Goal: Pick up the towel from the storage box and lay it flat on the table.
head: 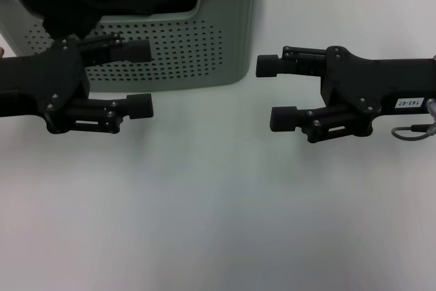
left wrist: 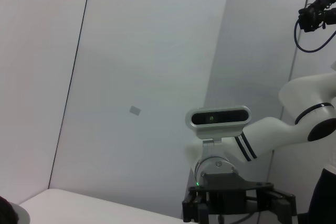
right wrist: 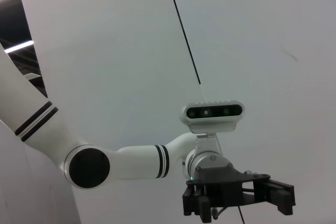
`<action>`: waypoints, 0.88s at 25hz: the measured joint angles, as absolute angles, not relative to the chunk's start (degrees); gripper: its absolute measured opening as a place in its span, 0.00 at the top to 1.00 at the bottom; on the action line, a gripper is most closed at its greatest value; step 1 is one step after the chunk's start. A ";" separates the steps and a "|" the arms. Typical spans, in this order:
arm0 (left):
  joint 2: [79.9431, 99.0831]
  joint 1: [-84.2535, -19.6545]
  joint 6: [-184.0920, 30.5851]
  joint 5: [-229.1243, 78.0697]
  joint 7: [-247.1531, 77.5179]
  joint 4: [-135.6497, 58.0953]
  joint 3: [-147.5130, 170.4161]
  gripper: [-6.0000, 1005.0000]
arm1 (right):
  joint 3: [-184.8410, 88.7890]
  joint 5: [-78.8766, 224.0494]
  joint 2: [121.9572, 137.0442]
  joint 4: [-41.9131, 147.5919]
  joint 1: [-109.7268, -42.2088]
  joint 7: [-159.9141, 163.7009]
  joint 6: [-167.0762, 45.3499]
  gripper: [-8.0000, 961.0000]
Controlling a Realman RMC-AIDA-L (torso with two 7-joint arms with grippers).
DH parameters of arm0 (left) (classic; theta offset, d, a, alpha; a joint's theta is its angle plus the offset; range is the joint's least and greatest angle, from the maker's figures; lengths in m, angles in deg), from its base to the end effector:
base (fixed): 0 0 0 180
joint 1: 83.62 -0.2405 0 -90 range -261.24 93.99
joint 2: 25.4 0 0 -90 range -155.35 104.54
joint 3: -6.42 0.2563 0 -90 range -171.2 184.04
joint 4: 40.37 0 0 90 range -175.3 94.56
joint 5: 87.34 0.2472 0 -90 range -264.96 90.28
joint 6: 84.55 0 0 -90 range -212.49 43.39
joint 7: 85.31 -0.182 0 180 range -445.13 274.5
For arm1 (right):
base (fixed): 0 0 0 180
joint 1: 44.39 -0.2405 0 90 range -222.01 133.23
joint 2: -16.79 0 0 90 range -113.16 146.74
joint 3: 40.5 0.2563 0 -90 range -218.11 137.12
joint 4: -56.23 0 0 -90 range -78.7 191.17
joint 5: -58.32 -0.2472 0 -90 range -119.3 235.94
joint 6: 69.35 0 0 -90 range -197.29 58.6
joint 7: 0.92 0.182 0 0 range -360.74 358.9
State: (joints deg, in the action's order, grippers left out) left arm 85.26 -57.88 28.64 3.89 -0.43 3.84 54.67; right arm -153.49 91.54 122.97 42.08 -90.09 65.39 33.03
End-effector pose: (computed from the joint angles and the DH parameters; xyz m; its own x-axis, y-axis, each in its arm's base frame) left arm -0.2227 0.3302 0.0627 0.7018 0.1957 0.6849 0.2200 -0.9741 0.0529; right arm 0.1493 0.3557 -0.0363 0.6430 -0.2186 -0.7340 -0.0612 -0.9700 0.2352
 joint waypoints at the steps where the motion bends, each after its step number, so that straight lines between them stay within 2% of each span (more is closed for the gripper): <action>1: 85.26 -57.85 28.62 3.89 -0.42 3.84 54.67 0.12 | -153.46 91.55 122.96 42.08 -90.09 65.39 33.01 0.10; 22: 85.25 -57.69 28.39 3.89 -0.52 3.84 54.61 0.16 | -153.43 91.54 122.96 42.08 -90.09 65.34 33.03 0.10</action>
